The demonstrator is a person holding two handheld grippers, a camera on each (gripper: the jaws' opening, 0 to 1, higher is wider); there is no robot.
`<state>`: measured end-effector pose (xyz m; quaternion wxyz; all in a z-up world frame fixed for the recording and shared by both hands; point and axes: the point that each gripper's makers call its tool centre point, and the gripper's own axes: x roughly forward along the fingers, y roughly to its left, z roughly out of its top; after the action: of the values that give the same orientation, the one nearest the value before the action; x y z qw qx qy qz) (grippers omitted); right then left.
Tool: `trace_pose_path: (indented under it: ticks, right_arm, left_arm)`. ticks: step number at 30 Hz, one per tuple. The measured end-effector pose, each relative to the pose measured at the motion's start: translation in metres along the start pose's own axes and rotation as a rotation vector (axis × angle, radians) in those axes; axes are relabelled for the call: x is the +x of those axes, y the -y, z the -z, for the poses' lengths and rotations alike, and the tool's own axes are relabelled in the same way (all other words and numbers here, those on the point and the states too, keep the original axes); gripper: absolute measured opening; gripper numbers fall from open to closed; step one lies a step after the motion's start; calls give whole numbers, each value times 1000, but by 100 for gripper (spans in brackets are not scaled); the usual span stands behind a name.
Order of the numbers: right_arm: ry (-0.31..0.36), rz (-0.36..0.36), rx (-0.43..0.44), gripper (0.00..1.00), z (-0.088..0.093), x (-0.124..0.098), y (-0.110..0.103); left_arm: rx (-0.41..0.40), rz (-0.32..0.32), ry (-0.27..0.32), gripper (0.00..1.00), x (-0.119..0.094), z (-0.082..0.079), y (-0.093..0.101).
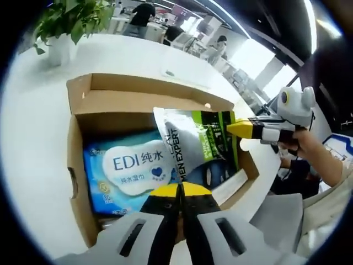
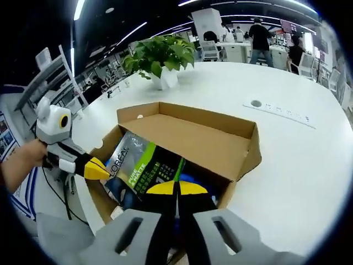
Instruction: Operate the shoe box by opening the lid, removing the specified soft item, and placing it in the target area until the item is outside and the box remains undamaged.
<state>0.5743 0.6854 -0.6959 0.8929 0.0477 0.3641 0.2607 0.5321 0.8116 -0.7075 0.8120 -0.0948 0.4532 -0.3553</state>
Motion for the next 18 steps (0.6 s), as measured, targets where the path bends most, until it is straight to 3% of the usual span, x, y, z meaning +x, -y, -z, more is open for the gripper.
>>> trace_pose_path:
  ticks: [11,18]
  right_arm:
    - [46,32,24,0,-18,-26,17]
    - [51,58,37,0,-24,-41,37]
  left_arm:
    - [52,17,51,0,-5,-35,25]
    - [91,48,56,0,5,-47,47]
